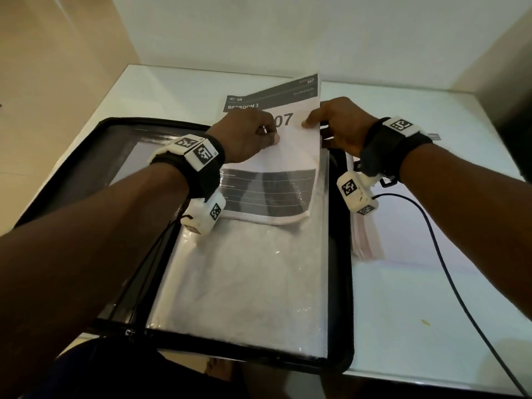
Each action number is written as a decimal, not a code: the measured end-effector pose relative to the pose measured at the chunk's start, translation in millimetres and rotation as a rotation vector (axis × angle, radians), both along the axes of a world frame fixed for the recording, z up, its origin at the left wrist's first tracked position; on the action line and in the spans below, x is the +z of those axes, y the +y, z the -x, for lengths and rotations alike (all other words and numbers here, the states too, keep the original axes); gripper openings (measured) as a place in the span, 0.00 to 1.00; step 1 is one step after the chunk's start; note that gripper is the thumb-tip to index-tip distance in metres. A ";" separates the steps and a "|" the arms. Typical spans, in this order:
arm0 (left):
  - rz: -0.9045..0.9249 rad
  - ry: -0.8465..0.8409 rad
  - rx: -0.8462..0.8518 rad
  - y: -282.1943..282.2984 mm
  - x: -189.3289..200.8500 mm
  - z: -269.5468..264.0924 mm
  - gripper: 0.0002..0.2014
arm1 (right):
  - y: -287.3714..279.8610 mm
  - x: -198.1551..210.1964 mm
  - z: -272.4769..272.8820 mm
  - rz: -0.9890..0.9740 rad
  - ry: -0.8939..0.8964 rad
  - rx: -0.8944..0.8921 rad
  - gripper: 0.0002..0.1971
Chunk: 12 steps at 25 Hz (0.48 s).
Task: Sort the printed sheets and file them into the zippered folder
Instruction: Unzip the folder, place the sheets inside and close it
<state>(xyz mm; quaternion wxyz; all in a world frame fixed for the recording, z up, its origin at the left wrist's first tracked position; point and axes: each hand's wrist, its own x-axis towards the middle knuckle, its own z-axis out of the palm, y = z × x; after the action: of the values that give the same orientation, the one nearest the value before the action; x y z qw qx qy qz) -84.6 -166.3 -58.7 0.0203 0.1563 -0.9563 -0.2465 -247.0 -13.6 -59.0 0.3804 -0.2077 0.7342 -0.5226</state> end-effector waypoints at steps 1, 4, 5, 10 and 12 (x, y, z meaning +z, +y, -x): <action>0.014 -0.022 0.002 -1.9 -1.8 -1.9 0.11 | -2.5 2.2 7.3 0.028 0.005 -0.025 0.13; 0.081 -0.054 0.029 -12.7 -5.1 -7.3 0.11 | -31.7 12.0 36.0 -0.131 0.364 0.069 0.10; 0.093 -0.058 0.036 -17.2 -4.8 -9.1 0.09 | -47.8 16.8 44.3 -0.273 0.543 0.168 0.14; 0.124 -0.072 0.009 -28.0 1.1 -9.1 0.10 | -119.7 18.2 56.7 -0.602 0.916 0.454 0.13; 0.124 -0.070 0.006 -29.9 1.2 -5.7 0.10 | -131.3 19.8 43.4 -0.579 0.899 0.447 0.14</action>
<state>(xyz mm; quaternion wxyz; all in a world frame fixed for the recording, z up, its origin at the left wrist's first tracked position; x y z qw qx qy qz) -78.9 -196.1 -57.5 -0.0027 0.1659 -0.9693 -0.1812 -290.3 -144.9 -39.2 0.1738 -0.4465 0.8751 -0.0679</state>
